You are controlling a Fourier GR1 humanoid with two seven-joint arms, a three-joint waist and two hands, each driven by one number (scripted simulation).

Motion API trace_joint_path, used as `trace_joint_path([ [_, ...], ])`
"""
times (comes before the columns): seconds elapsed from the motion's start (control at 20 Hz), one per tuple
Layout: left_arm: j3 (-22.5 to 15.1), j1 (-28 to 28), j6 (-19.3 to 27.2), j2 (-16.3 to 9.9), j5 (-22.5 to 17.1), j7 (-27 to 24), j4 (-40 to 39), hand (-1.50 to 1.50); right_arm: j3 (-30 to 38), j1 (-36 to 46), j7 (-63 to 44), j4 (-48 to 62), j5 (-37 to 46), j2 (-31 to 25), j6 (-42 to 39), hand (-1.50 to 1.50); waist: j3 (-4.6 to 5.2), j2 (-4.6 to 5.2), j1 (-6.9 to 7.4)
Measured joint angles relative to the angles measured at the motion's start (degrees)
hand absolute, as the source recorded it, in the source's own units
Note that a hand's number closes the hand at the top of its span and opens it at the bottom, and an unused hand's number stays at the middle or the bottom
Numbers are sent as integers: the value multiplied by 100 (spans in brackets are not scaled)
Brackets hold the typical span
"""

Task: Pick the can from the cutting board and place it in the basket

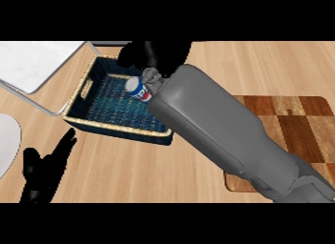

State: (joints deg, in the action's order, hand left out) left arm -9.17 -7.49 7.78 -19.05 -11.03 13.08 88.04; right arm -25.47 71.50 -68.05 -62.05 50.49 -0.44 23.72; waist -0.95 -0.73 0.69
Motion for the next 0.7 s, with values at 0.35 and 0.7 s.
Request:
trace_joint_path([
  [0.35, 62, -109, -30, 37, -29, -51, 37, 0, 352, -124, 16, -469, 347, -3, 85, -150, 1, -19, -112],
  [0.7, 158, -365, -38, -11, -90, -4, 200, 0, 915, -674, -114, -1415, 894, -52, 5, -150, 1, -75, -299],
])
